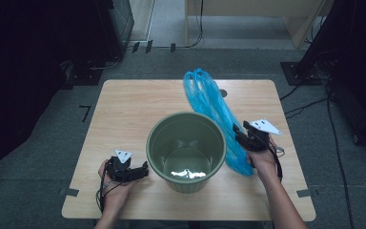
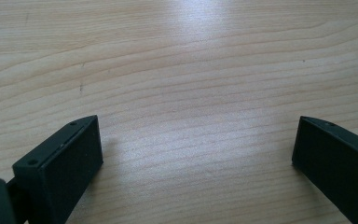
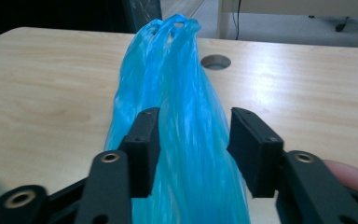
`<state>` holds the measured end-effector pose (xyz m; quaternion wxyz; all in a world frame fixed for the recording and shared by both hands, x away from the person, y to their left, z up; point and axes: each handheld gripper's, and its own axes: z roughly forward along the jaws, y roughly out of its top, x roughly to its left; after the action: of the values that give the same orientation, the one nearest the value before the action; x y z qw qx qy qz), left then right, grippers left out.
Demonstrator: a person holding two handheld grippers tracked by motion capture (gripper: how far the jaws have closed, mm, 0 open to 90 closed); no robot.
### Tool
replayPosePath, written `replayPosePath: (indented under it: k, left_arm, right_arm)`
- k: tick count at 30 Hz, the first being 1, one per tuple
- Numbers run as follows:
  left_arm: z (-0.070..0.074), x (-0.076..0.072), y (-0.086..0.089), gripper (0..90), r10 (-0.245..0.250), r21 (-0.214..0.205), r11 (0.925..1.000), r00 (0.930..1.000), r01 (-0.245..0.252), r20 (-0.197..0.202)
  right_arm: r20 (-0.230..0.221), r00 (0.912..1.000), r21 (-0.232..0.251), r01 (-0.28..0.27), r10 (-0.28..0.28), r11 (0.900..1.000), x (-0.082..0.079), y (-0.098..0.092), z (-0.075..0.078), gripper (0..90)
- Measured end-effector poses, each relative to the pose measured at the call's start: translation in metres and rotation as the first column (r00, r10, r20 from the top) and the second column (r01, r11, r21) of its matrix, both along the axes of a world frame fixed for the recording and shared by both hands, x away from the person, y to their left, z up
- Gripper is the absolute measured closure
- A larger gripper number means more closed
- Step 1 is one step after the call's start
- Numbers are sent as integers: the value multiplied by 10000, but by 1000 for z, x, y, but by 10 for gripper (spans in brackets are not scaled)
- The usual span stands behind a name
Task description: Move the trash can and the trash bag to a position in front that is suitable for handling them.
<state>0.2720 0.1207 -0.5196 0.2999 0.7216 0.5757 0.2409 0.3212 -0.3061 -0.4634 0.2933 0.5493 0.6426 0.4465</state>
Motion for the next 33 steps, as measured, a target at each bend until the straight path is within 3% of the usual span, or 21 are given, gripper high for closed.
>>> replayPosePath:
  k: [1, 3, 4, 5, 10, 13, 17, 19, 21, 23, 24, 26, 28, 29, 31, 33]
  left_arm:
    - [0, 0, 0, 10, -3, 4, 10000, 10000, 3, 4]
    - [0, 0, 0, 10, -5, 5, 10000, 10000, 5, 4]
    - [0, 0, 0, 10, -5, 6, 10000, 10000, 5, 2]
    - [0, 0, 0, 10, -16, 7, 10000, 10000, 16, 8]
    - [0, 0, 0, 10, -14, 4, 10000, 10000, 14, 14]
    - [0, 0, 0, 10, -15, -9, 10000, 10000, 15, 12]
    - [0, 0, 0, 10, -26, 7, 10000, 10000, 26, 6]
    - [0, 0, 0, 10, -27, 8, 10000, 10000, 27, -1]
    - [0, 0, 0, 10, -23, 5, 10000, 10000, 23, -1]
    - [0, 0, 0, 10, -25, 8, 10000, 10000, 25, 1]
    - [0, 0, 0, 10, -27, 9, 10000, 10000, 27, 0]
    - [0, 0, 0, 10, -24, 6, 10000, 10000, 24, 0]
    - [0, 0, 0, 10, -23, 7, 10000, 10000, 23, 0]
    - [0, 0, 0, 10, -23, 7, 10000, 10000, 23, 0]
    - [0, 0, 0, 10, -22, 8, 10000, 10000, 22, 1]
    - [0, 0, 0, 11, -22, 7, 10000, 10000, 22, 1]
  right_arm:
    - [-232, 9995, -75, -235, 233, 9997, 18, 4, -1, 374]
    - [-503, 9986, -334, -195, 178, 9993, 30, 9, -5, 264]
    - [-503, 9986, -334, -195, 178, 9993, 30, 9, -5, 264]
    - [-934, 9956, -511, -96, 48, 9986, 43, 16, -12, 201]
    - [-1213, 9926, -978, -129, 10, 9951, 55, 25, -29, 270]
    - [-1493, 9888, -717, -14, -94, 9974, 55, 25, -38, 283]
    - [-1626, 9862, -962, 148, -304, 9953, 44, 24, -49, 258]
    - [-1706, 9815, -1190, 674, -873, 9906, 35, 22, -53, 235]
    - [-2014, 9701, -1145, 1139, -1353, 9869, 24, 18, -57, 217]
    - [-1827, 9685, -1222, 1484, -1692, 9813, 12, 15, -57, 217]
    - [-1830, 9577, -1454, 1970, -2221, 9696, 1, 14, -57, 217]
    - [-1841, 9528, -1502, 2154, -2413, 9649, -4, 13, -57, 218]
    - [-1864, 9409, -1527, 2565, -2827, 9544, -15, 10, -57, 218]
    - [-1971, 9256, -1580, 2952, -3230, 9423, -27, 9, -58, 216]
    - [-2164, 9166, -1558, 3074, -3361, 9387, -37, 8, -58, 210]
    - [-2269, 9141, -1632, 3045, -3361, 9384, -41, 8, -57, 203]
